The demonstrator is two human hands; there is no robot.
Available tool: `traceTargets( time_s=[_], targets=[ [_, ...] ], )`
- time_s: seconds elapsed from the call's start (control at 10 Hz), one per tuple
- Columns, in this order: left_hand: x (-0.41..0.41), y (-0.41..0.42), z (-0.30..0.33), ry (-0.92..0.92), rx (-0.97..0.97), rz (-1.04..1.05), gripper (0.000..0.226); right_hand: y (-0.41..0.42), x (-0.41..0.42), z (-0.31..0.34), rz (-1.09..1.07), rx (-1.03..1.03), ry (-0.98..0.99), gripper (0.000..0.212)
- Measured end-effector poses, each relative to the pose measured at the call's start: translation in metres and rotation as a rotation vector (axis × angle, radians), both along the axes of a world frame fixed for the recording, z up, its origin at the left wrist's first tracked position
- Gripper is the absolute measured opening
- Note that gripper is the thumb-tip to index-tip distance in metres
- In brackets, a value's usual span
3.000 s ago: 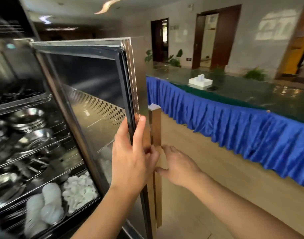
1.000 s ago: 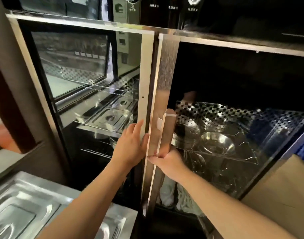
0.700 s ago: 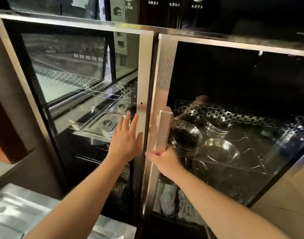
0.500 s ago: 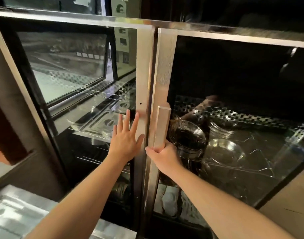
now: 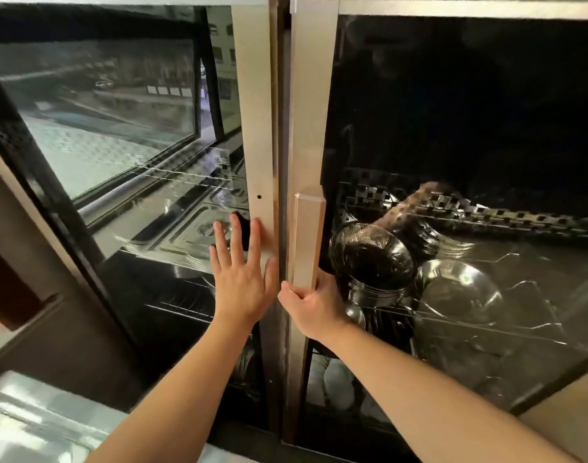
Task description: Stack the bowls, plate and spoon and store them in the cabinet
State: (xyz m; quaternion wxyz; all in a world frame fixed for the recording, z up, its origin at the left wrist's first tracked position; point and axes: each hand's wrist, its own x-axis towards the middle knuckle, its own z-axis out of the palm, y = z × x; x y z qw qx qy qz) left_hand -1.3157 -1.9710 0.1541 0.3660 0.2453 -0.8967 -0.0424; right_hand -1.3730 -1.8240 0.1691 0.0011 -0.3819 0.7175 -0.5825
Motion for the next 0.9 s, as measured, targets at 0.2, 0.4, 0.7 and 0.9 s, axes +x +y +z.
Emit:
traceTargets(
  time_s=[0.2,0.4,0.7,0.9],
  targets=[
    [-0.002,0.004,0.000,-0.007,-0.046,0.034,0.081,-0.004,-0.008,-0.003,0.033,-0.068,0.041,0.022],
    [0.009,0.007,0.011,-0.054,-0.052,0.016,0.085,-0.003,-0.007,-0.005,-0.001,-0.033,0.061,0.024],
    [0.048,0.019,0.048,-0.197,0.099,-0.087,0.084,0.011,0.009,0.022,-0.036,0.252,-0.025,0.016],
    [0.080,0.039,0.078,-0.134,0.182,-0.107,0.062,0.032,0.015,0.060,0.127,0.663,-0.251,0.018]
  ],
)
